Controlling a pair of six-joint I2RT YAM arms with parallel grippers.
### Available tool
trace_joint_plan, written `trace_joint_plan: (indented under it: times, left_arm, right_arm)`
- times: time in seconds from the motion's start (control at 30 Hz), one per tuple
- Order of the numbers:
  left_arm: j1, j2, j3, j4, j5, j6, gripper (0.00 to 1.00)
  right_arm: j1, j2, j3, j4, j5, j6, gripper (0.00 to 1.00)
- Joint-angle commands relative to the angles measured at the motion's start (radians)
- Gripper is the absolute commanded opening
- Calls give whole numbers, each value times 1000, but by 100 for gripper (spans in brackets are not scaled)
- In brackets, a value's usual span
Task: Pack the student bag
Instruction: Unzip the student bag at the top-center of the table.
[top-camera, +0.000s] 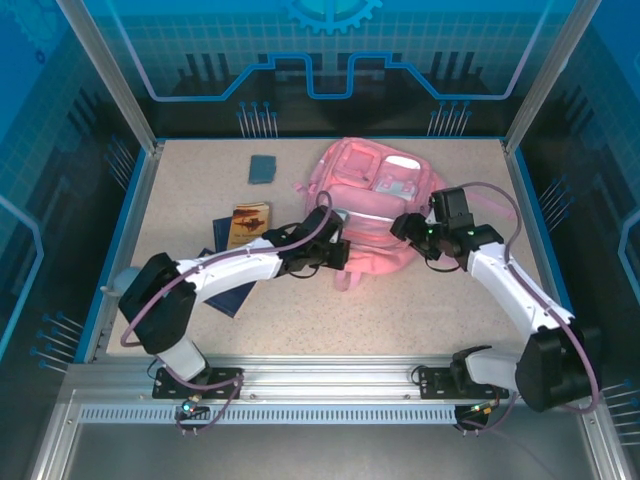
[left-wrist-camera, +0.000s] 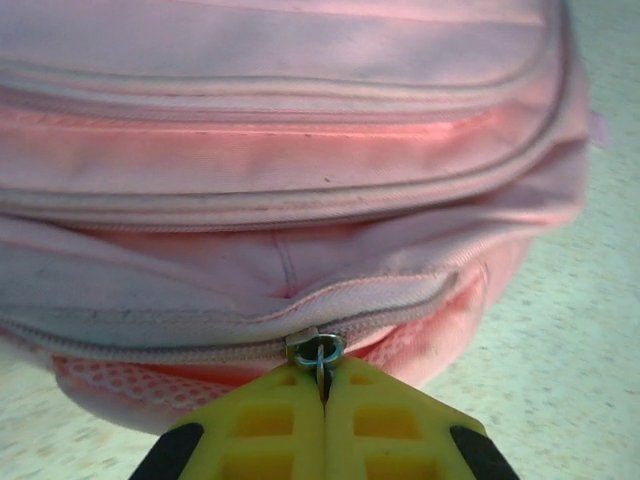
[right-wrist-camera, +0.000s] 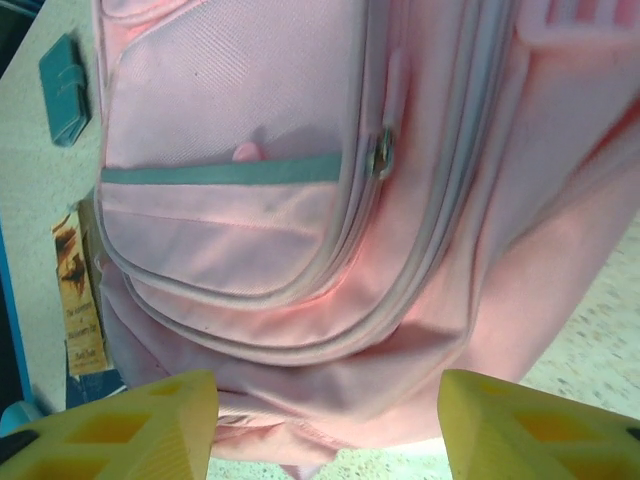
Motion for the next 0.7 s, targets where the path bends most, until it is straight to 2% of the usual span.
trace_joint_plan:
  times: [0.0, 0.2, 0.3, 0.4, 0.67]
  left_arm:
    - [-39, 40, 90, 82, 93, 37, 0]
    - [-87, 150, 199, 84, 166, 44, 0]
    - [-100, 186, 239, 68, 181, 58, 0]
    - [-100, 198, 248, 64, 190, 62, 0]
    - [-100, 176, 213, 78, 202, 80, 0]
  right_arm:
    - [2, -51, 10, -133, 98, 129, 61]
    - [23, -79, -25, -149, 69, 286, 64]
    - [28, -74, -82, -89, -5, 353, 68]
    - [33, -56, -116, -42, -65, 428, 69]
    - [19, -9, -155, 28, -87, 522, 69]
